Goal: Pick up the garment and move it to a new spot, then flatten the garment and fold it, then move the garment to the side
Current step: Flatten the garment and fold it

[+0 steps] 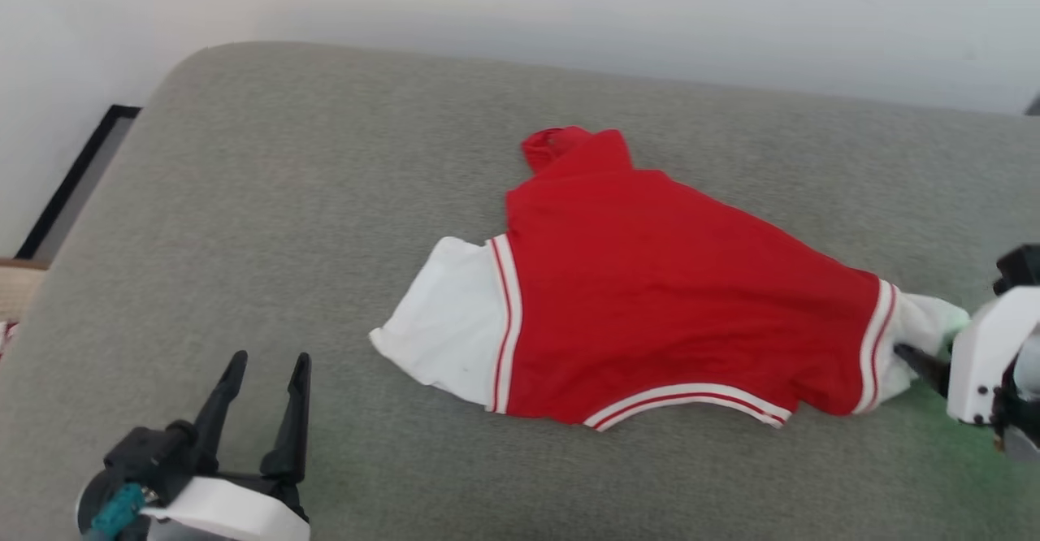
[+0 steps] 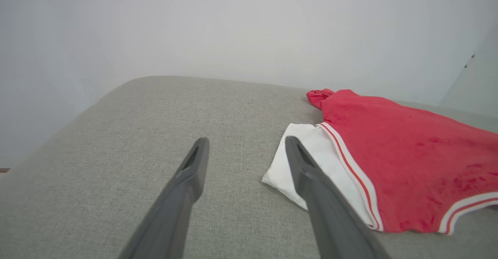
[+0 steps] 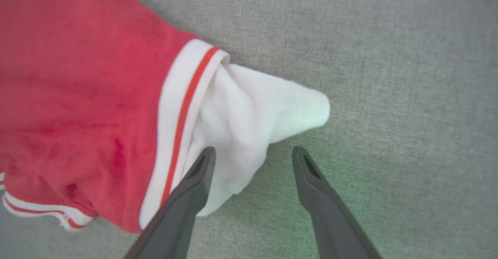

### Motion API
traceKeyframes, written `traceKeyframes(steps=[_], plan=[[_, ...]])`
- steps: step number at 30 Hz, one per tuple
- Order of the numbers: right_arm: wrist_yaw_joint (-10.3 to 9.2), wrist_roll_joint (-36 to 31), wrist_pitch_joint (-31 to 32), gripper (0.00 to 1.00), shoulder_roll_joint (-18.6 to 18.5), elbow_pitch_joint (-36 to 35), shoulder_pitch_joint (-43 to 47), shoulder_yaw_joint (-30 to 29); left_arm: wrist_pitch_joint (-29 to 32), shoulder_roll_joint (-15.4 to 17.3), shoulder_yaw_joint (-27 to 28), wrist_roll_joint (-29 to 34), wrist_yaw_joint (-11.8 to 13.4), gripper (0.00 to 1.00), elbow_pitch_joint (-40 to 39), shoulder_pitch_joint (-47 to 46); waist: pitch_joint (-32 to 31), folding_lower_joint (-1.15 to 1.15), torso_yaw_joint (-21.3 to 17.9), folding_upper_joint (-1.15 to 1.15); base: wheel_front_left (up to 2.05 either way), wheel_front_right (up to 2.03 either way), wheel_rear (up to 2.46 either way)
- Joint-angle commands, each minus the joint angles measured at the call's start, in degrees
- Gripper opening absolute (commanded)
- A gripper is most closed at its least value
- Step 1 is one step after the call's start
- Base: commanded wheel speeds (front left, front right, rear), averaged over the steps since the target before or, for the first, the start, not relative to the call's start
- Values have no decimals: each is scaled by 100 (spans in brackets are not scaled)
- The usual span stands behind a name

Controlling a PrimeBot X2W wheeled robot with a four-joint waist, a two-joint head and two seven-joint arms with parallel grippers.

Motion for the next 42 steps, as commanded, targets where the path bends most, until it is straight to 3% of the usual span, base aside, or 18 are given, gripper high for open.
traceKeyframes(steps=[1,8,15,22,29,31,42], plan=[[-10,-37,-10,100,44,-119,5,-65,48,64,-15,-60,-14,100,-7,-78,24,0,-122,0,0,0,0],[-7,-305,-343,100,189,-1325,388,-629,770,611,-289,-567,-17,100,-180,-280,94,0,-563,0,0,0,0],[-7,-885,-1071,100,729,-2617,884,-1270,1669,1235,-555,-1056,-18,100,-176,-658,253,0,-994,0,0,0,0],[-7,-1366,-1513,100,1244,-3412,1250,-1420,2565,1574,-736,-1468,-18,100,206,-1130,424,0,-1300,0,0,0,0],[-7,-1612,-1812,100,1571,-3955,1501,-1369,3789,1676,-775,-1977,50,100,855,-1689,611,0,-1588,0,0,0,0],[-7,-1693,-1958,100,1641,-4126,1572,-1387,4419,1722,-847,-2083,206,100,1132,-1824,663,0,-1676,0,0,0,0],[-7,-1848,-2363,100,1823,-4519,1774,-1494,6317,1600,-1248,-2293,969,100,1578,-2006,784,0,-1858,0,0,0,0]])
